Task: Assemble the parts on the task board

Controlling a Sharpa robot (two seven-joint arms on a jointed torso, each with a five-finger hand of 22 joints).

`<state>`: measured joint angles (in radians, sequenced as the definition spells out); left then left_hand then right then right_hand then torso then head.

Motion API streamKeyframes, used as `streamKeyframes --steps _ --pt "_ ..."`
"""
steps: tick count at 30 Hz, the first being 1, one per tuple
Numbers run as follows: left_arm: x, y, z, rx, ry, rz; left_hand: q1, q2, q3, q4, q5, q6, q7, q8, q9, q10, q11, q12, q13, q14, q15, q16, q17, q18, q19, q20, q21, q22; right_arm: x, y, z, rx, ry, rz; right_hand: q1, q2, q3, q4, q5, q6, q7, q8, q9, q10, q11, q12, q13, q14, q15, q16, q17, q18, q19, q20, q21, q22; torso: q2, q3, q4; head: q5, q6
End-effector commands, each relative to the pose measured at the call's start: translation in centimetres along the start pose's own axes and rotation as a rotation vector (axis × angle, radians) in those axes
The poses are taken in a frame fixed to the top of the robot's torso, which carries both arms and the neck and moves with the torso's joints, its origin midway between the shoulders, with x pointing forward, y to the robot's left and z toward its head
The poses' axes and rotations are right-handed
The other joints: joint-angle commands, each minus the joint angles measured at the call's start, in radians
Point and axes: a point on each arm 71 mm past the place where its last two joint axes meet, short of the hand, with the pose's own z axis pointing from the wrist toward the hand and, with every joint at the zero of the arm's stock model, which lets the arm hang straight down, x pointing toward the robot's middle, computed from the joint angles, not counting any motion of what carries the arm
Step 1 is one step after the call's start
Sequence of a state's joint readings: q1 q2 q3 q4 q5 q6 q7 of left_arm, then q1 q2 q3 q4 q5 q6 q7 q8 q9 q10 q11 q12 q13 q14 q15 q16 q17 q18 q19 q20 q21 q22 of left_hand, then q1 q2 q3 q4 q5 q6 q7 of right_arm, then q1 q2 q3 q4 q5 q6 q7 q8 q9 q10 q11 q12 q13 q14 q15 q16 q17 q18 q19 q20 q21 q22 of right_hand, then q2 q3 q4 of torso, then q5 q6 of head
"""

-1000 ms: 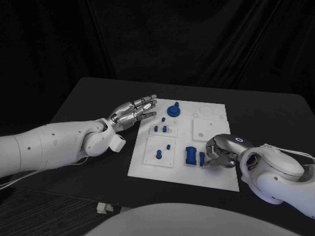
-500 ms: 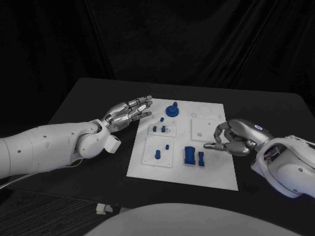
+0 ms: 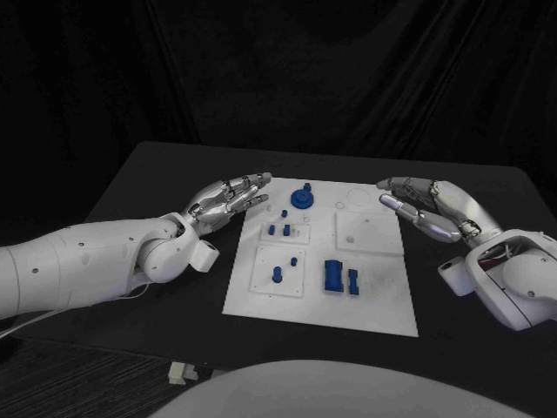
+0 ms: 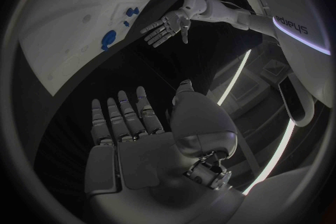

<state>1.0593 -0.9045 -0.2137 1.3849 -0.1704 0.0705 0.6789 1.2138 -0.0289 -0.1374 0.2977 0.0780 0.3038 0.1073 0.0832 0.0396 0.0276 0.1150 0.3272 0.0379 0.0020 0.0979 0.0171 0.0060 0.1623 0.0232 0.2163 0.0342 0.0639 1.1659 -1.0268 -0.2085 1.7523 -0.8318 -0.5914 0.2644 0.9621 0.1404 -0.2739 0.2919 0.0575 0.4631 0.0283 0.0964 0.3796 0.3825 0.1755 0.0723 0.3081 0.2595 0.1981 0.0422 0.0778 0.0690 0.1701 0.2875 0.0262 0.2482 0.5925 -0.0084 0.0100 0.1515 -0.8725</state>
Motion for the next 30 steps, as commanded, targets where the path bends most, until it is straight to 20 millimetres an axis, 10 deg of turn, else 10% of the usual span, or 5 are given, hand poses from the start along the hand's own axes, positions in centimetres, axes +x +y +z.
streamKeyframes --steps 1,7,10,14,30 --pt "-0.1 -1.9 0.0 0.262 -0.038 0.036 -0.007 -0.02 0.017 0.0 0.003 -0.009 -0.003 -0.004 -0.001 -0.004 -0.018 -0.012 -0.002 0.001 -0.014 -0.005 -0.002 0.019 0.001 -0.013 -0.007 -0.002 0.2 0.0 -0.1 -0.082 0.014 0.206 -0.012 0.001 -0.023 -0.001 -0.007 -0.128 -0.07 -0.049 -0.119 -0.172 -0.067 -0.027 -0.107 -0.198 -0.03 -0.029 -0.061 -0.006 -0.147 0.004 -0.018 -0.186 -0.002 0.0005 -0.0009 0.004 0.0" --pt "-0.1 -2.0 0.0 0.274 -0.047 0.045 -0.002 0.017 0.037 -0.002 0.067 -0.002 -0.01 -0.005 0.0 -0.004 -0.021 -0.003 -0.001 0.001 -0.017 -0.003 -0.001 0.018 0.001 -0.019 -0.007 -0.002 0.3 -0.5 -0.1 -0.102 0.002 0.232 0.011 0.006 -0.031 -0.002 -0.006 -0.131 -0.08 -0.052 -0.169 -0.229 -0.089 -0.015 -0.152 -0.235 -0.048 -0.036 -0.071 0.012 -0.154 -0.005 -0.02 -0.202 -0.002 0.0005 0.0009 -0.002 0.0" --pt "0.0 0.0 0.2 0.002 -0.03 0.023 -0.405 0.029 0.137 -0.1 0.02 -0.103 -0.107 -0.083 -0.04 -0.028 -0.115 -0.112 -0.038 -0.002 -0.098 -0.017 -0.006 -0.049 -0.023 -0.083 -0.034 -0.064 0.3 -0.7 0.0 -0.045 -0.002 0.152 -0.503 -0.062 0.133 -0.159 -0.058 -0.31 -0.028 -0.096 -0.28 -0.309 -0.175 -0.072 -0.234 -0.259 -0.198 -0.042 -0.078 -0.069 -0.17 -0.154 -0.026 -0.248 -0.003 0.0005 -0.0006 -0.001 0.003" --pt "0.2 -0.3 0.7 0.007 -0.059 0.034 -0.535 0.029 0.137 -0.131 0.005 -0.133 -0.107 -0.083 -0.04 -0.028 -0.115 -0.146 -0.038 -0.002 -0.098 -0.017 -0.006 -0.05 -0.023 -0.104 -0.034 -0.064 0.3 -0.6 0.5 -0.035 -0.033 0.184 -0.762 -0.14 0.274 -0.292 -0.058 -0.463 -0.028 -0.096 -0.38 -0.382 -0.175 -0.072 -0.308 -0.259 -0.198 -0.042 -0.078 -0.069 -0.17 -0.288 -0.026 -0.248 -0.006 0.0011 -0.0014 -0.013 0.025" --pt "3.1 -3.5 4.7 0.028 -0.378 0.096 -0.864 0.029 0.137 -0.211 -0.078 -0.213 -0.107 -0.083 -0.04 -0.028 -0.115 -0.234 -0.038 -0.002 -0.098 -0.017 -0.006 -0.162 -0.023 -0.216 -0.034 -0.064 0.5 -0.2 5.0 0.113 -0.329 0.519 -0.962 -0.14 0.274 -0.292 -0.058 -0.463 -0.028 -0.096 -0.38 -0.382 -0.175 -0.072 -0.308 -0.259 -0.198 -0.042 -0.078 -0.069 -0.17 -0.288 -0.026 -0.248 -0.041 0.0072 -0.0085 -0.128 0.231"
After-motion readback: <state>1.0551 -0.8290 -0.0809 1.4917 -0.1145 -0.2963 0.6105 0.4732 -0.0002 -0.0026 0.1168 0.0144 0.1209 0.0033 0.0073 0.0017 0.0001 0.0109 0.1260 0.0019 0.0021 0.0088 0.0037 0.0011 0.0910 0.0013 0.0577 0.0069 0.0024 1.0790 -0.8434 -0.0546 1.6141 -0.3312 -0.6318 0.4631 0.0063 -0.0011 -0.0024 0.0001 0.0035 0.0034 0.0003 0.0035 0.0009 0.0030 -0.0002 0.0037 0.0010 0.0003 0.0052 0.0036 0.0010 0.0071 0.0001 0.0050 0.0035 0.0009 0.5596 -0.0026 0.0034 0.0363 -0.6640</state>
